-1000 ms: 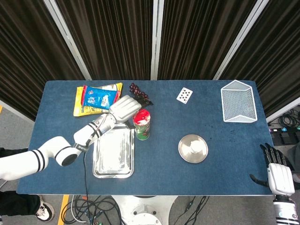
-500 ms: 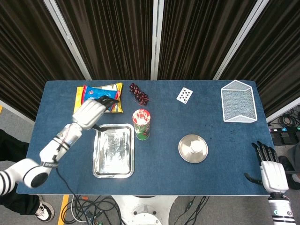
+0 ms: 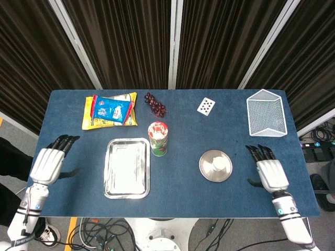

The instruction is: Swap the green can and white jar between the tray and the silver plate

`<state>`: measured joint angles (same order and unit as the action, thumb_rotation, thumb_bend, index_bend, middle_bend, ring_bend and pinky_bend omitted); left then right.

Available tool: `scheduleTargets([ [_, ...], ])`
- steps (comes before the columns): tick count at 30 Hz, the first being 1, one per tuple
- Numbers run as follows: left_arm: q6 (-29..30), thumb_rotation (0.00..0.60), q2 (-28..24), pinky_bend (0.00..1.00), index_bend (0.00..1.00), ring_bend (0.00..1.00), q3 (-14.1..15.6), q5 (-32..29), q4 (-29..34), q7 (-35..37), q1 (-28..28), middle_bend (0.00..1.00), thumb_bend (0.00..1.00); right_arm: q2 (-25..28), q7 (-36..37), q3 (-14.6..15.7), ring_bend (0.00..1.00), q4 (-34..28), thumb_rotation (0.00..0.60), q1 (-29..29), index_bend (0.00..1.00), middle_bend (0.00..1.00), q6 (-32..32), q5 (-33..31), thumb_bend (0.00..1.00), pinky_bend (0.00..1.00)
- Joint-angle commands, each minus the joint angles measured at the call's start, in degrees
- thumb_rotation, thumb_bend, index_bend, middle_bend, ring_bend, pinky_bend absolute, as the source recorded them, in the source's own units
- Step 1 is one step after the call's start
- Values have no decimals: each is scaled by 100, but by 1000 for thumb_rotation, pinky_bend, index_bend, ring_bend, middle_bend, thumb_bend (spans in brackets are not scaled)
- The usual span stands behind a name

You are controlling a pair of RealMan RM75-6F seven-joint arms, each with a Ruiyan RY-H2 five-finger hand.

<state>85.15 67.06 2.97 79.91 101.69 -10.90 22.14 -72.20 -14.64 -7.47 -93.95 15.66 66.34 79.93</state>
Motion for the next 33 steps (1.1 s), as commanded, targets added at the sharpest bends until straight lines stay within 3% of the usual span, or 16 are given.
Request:
scheduleTargets([
  [1, 201, 600, 142, 383, 150, 131, 103, 161, -97, -9, -255, 172, 26, -213, -526, -154, 42, -92, 600, 416, 31, 130, -467, -408, 78, 131],
  [14, 547, 600, 458, 383, 160, 131, 93, 335, -556, 219, -921, 176, 27, -843, -1349, -134, 148, 73, 600, 1022, 148, 223, -834, -990, 128, 273],
  [18, 534, 600, 481, 383, 161, 131, 47, 368, -629, 340, -1025, 177, 26, -964, -1516, -114, 221, 122, 600, 1121, 226, 283, -836, -1168, 166, 368],
  [33, 381, 600, 492, 383, 179, 131, -86, 397, -759, 525, -1277, 177, 26, -1140, -1642, 0, 392, 141, 600, 1247, 453, 431, -570, -1292, 272, 562],
])
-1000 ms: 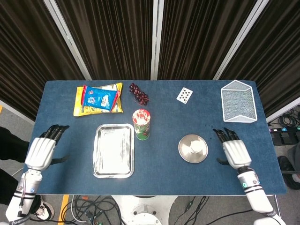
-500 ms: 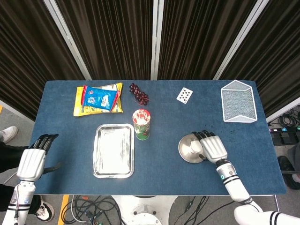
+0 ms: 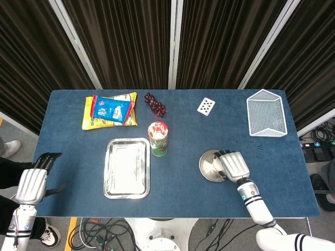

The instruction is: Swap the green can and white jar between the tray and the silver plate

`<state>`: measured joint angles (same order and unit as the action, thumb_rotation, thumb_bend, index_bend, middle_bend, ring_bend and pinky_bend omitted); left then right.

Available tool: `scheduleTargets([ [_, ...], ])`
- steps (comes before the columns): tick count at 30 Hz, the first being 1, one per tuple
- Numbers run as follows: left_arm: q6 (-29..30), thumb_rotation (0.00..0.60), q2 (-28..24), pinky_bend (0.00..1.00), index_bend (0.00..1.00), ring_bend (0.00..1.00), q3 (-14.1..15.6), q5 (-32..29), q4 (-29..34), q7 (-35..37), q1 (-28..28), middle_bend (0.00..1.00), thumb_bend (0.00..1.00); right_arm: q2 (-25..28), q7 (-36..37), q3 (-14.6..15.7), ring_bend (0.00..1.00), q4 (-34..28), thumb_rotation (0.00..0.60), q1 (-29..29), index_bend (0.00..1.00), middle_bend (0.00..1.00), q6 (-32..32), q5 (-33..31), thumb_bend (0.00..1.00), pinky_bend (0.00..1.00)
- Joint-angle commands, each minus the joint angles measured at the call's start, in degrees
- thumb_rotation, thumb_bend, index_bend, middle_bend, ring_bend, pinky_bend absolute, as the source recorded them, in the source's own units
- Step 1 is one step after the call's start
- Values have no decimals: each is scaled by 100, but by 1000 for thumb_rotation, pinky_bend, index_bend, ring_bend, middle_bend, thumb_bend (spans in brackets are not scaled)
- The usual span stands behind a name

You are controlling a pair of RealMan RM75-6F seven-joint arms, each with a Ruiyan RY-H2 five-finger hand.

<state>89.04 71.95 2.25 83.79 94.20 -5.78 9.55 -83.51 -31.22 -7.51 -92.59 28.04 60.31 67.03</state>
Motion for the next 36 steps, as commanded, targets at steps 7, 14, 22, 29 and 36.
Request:
scheduleTargets([
  [7, -42, 600, -17, 383, 179, 131, -73, 15, -33, 75, -114, 177, 27, 107, 138, -8, 403, -250, 600, 45, 460, 436, 194, 186, 278, 572],
  [14, 61, 600, -19, 383, 178, 132, -68, 47, -109, 140, -305, 177, 26, 187, 151, -113, 402, -849, 600, 351, 460, 435, 49, 476, 277, 572],
  [22, 84, 600, 7, 383, 179, 131, -158, 49, -250, 261, -410, 177, 27, -303, -199, -87, 402, -959, 600, 846, 460, 436, -417, 274, 277, 572],
  [29, 26, 600, 25, 382, 179, 131, -195, 36, -340, 342, -470, 177, 27, -786, -402, 18, 399, -737, 600, 1102, 460, 436, -582, 87, 266, 573],
  [36, -15, 600, 30, 382, 178, 132, -236, 63, -377, 397, -503, 177, 28, -954, -548, 133, 321, -519, 600, 1325, 293, 335, -852, -226, 209, 462],
])
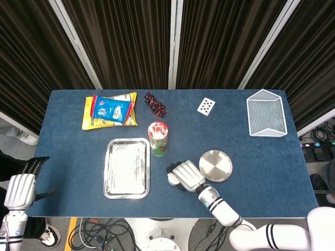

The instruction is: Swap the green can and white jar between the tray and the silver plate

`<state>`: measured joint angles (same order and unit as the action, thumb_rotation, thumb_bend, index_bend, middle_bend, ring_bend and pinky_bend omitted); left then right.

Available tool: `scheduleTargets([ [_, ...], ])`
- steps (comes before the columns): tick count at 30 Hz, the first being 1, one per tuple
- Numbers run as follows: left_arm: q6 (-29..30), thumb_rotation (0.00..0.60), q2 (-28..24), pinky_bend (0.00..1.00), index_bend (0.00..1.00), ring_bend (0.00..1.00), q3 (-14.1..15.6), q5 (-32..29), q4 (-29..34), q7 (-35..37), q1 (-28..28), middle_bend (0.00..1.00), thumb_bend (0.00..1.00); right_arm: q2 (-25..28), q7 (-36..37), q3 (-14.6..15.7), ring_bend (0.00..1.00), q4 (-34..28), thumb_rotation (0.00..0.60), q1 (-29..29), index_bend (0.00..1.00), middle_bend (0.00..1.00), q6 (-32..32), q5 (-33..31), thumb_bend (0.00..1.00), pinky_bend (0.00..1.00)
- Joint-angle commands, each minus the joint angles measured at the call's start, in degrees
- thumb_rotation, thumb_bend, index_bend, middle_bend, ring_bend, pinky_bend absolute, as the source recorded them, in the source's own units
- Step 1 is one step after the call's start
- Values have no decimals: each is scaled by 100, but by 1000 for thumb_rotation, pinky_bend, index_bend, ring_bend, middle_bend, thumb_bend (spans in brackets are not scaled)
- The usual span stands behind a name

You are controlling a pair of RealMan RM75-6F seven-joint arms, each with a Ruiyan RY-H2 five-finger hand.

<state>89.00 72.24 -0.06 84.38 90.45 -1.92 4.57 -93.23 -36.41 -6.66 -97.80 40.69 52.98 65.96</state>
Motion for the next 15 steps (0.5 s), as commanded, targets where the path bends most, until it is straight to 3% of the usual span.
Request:
scheduleTargets([
  [1, -25, 600, -2, 382, 178, 132, -8, 4, 1, 26, -6, 177, 27, 77, -47, 68, 252, -45, 600, 94, 192, 256, -215, -249, 180, 392],
  [3, -53, 600, -11, 382, 178, 132, -2, 16, -7, 52, -15, 177, 27, 221, -101, 85, 77, -198, 600, 171, 18, 85, -332, -447, 111, 228],
  [5, -59, 600, -12, 381, 178, 132, -11, 19, -22, 71, -26, 176, 27, 298, -73, 91, 11, -310, 600, 169, 0, 29, -251, -384, 81, 164],
  [15, -129, 600, -37, 380, 178, 131, -28, 68, 38, 71, -47, 177, 27, 1173, 638, -46, 0, -1405, 600, -149, 0, 63, 823, 1293, 78, 130],
])
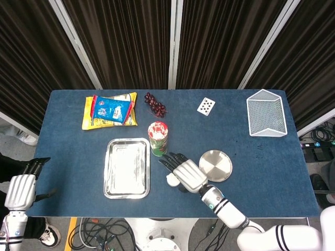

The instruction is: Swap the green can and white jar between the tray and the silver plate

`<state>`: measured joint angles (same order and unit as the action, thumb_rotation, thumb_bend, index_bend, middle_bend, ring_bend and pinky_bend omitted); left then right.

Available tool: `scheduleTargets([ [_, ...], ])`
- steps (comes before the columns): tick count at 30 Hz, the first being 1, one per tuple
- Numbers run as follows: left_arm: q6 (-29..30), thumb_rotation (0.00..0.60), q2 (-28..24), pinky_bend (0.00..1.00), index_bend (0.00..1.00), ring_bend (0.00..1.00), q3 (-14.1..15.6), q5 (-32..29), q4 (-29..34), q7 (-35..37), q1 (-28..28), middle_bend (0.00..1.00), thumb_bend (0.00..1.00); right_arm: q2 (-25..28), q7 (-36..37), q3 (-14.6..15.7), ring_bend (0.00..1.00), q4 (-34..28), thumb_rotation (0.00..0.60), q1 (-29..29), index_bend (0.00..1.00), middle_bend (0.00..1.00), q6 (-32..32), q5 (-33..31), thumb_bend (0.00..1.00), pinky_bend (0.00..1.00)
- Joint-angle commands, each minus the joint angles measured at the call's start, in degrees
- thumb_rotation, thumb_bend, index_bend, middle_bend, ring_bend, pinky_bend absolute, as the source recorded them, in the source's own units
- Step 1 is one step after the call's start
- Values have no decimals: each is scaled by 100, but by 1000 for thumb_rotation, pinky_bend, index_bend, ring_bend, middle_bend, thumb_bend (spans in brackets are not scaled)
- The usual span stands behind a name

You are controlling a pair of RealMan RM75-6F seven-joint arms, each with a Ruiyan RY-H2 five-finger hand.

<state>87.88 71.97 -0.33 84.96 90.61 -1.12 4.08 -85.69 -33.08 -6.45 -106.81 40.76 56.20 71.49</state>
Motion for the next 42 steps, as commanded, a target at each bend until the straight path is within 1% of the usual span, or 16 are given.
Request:
scheduleTargets([
  [1, -23, 600, -16, 380, 178, 132, -2, 20, 36, -15, 4, 177, 27, 489, 355, -75, 0, -591, 600, -194, 0, 71, 641, 963, 80, 130],
  [3, -30, 600, -29, 380, 178, 131, -6, 44, 68, -28, 6, 177, 28, 613, 464, -103, 1, -746, 600, -278, 0, 91, 958, 1431, 82, 136],
  [6, -43, 600, -50, 380, 179, 131, -18, 65, 107, -35, 11, 177, 27, 698, 632, -234, 8, -817, 600, -319, 0, 107, 1295, 1892, 82, 145],
  [9, -60, 600, -72, 380, 179, 131, -31, 66, 144, -38, 12, 177, 27, 655, 681, -518, 6, -681, 600, -229, 0, 86, 1394, 1917, 80, 141],
  [11, -66, 600, -75, 380, 178, 131, -36, 69, 167, -25, 10, 177, 28, 629, 591, -730, 2, -576, 600, -96, 0, 40, 1240, 1643, 75, 95],
  [12, -66, 600, -79, 380, 178, 132, -36, 78, 182, -11, 6, 177, 28, 619, 489, -884, 0, -520, 600, 19, 0, 17, 1085, 1390, 73, 58],
  [14, -71, 600, -80, 380, 179, 132, -33, 88, 191, -14, 2, 177, 27, 572, 322, -1116, 0, -409, 600, 223, 0, 0, 856, 1009, 68, 16],
  [18, -150, 600, -58, 380, 178, 131, -24, 65, 163, 14, 9, 177, 27, 396, -116, -1519, 0, -82, 600, 747, 0, 0, 322, 43, 60, 0],
  [21, -260, 600, -90, 380, 178, 131, -21, -1, 192, 33, 26, 177, 28, 330, -442, -1643, 0, 152, 600, 1131, 0, 0, -98, -716, 46, 0],
  [24, -276, 600, -123, 380, 179, 131, -31, -24, 217, 65, 18, 177, 28, 236, -681, -1695, 0, 303, 600, 1444, 0, 0, -291, -1384, 43, 0],
  [27, -285, 600, -139, 378, 178, 131, -41, -15, 216, 109, 22, 176, 28, 175, -953, -1664, 0, 392, 600, 1694, 0, 3, -316, -1948, 43, 2],
  [31, -284, 600, -150, 375, 178, 124, -49, 7, 209, 112, 23, 177, 28, 82, -1187, -1620, 0, 532, 600, 1977, 0, 15, -250, -2517, 43, 3],
  [35, -316, 600, -158, 375, 178, 123, -46, -19, 219, 145, 15, 177, 28, -41, -1354, -1573, 0, 836, 600, 2328, 0, 31, -351, -3032, 51, 15],
  [38, -291, 600, -154, 374, 178, 122, -45, 2, 210, 155, 1, 177, 28, -106, -1505, -1486, 9, 990, 600, 2539, 0, 55, -315, -3303, 58, 70],
  [40, -282, 600, -150, 373, 178, 122, -45, 20, 189, 180, -3, 177, 28, -137, -1603, -1414, 73, 1036, 600, 2635, 17, 123, -226, -3515, 61, 170],
  [42, -285, 600, -153, 372, 179, 122, -41, 35, 177, 202, -4, 177, 28, -158, -1667, -1346, 143, 1063, 600, 2705, 75, 181, -135, -3656, 61, 253],
])
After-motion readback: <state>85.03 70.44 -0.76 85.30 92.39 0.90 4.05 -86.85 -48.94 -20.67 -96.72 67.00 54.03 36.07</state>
